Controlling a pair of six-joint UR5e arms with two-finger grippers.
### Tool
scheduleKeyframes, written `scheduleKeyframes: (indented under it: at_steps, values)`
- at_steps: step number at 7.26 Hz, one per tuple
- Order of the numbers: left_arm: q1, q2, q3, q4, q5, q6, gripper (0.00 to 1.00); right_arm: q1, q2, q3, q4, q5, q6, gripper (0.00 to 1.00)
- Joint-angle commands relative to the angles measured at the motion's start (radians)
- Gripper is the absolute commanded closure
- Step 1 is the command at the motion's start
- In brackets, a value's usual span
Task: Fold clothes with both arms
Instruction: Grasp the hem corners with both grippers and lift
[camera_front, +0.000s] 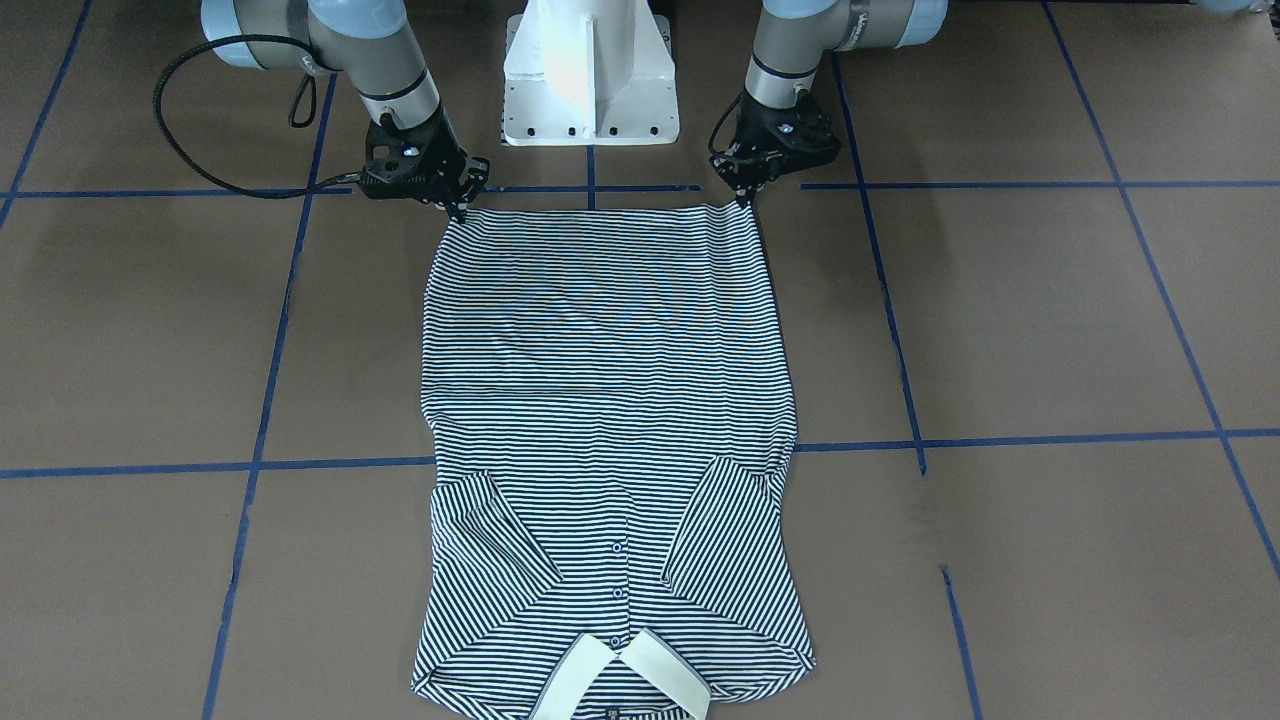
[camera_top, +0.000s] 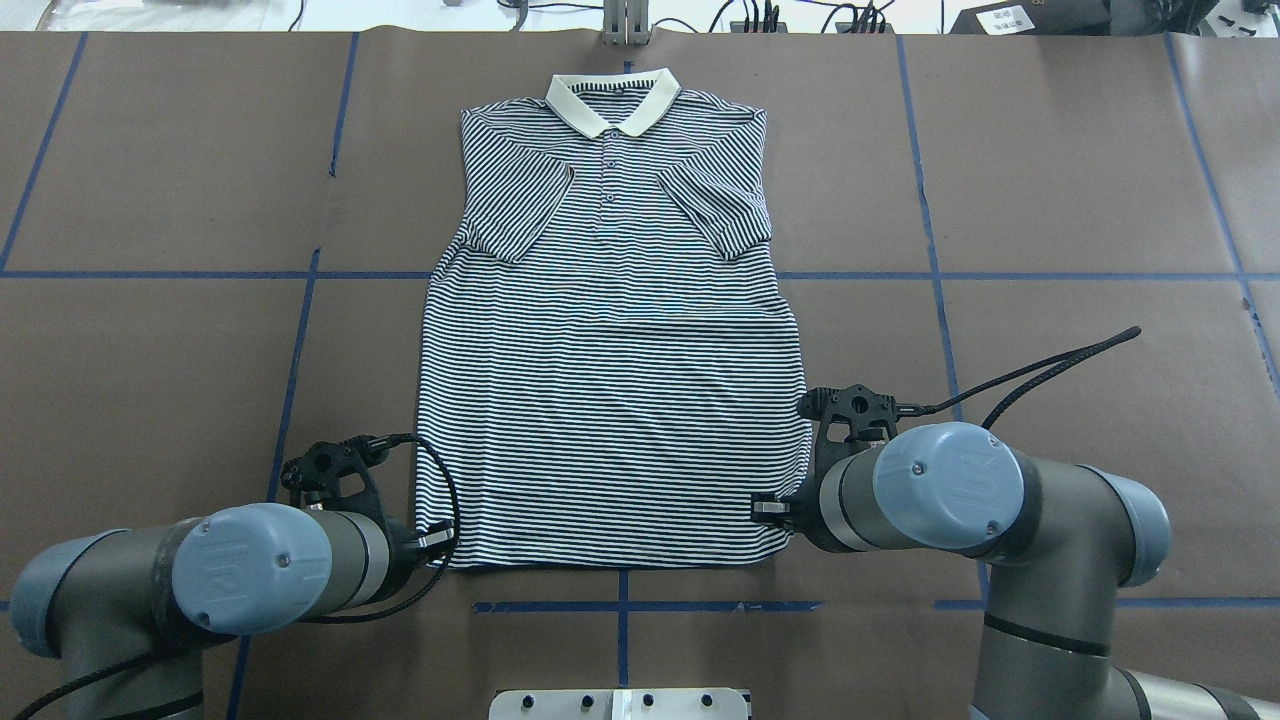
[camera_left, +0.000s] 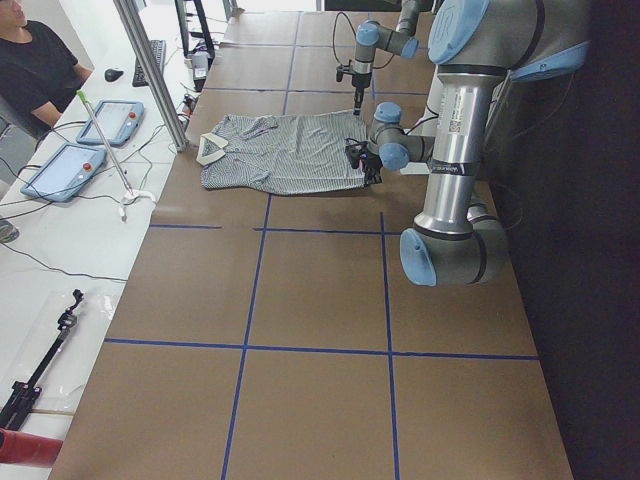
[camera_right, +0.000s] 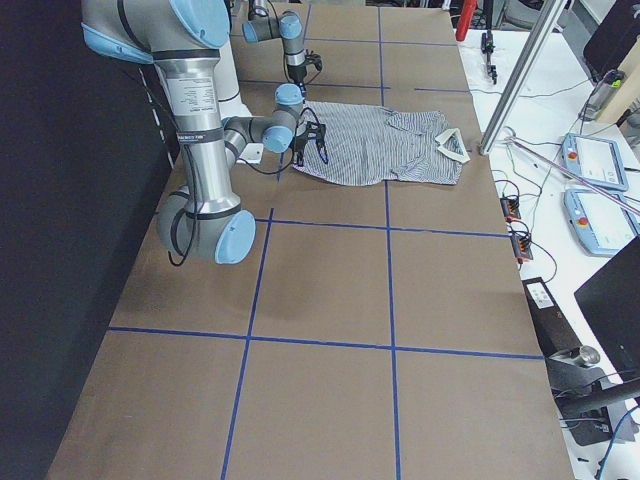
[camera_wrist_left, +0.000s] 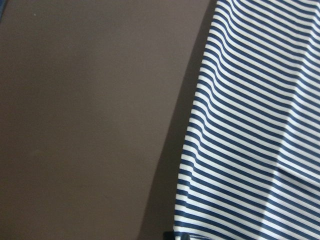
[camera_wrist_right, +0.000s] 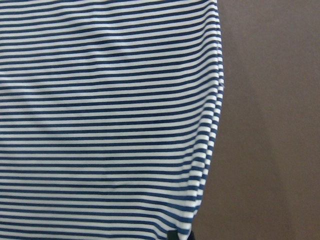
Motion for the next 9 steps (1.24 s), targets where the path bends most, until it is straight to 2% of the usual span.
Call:
scheduleKeyframes:
  at_steps: [1, 3, 4, 6, 7, 8, 9]
  values:
    - [0.059, 0.002, -0.055, 0.025, 0.004, -0.09, 1.0, 0.001, -0.041, 0.089, -0.007, 0.072, 0.011, 1.0]
    - [0.163, 0.098, -0.265, 0.124, 0.002, -0.091, 1.0, -0.042, -0.144, 0.228, -0.007, 0.095, 0.011, 1.0]
    - [0.205, 0.129, -0.359, 0.138, -0.002, -0.091, 1.0, -0.055, -0.173, 0.262, -0.007, 0.106, 0.011, 1.0]
    - [0.216, 0.125, -0.383, 0.135, -0.012, -0.091, 1.0, -0.061, -0.171, 0.261, -0.003, 0.124, 0.011, 1.0]
    - [0.21, 0.104, -0.367, 0.134, -0.012, -0.088, 1.0, -0.068, -0.122, 0.229, -0.001, 0.117, 0.001, 1.0]
    - [0.175, 0.099, -0.366, 0.135, -0.007, -0.018, 1.0, -0.003, -0.047, 0.155, -0.001, 0.121, -0.013, 1.0]
    - [0.065, 0.094, -0.351, 0.135, -0.015, 0.083, 1.0, 0.06, -0.016, 0.101, 0.0, 0.109, -0.104, 1.0]
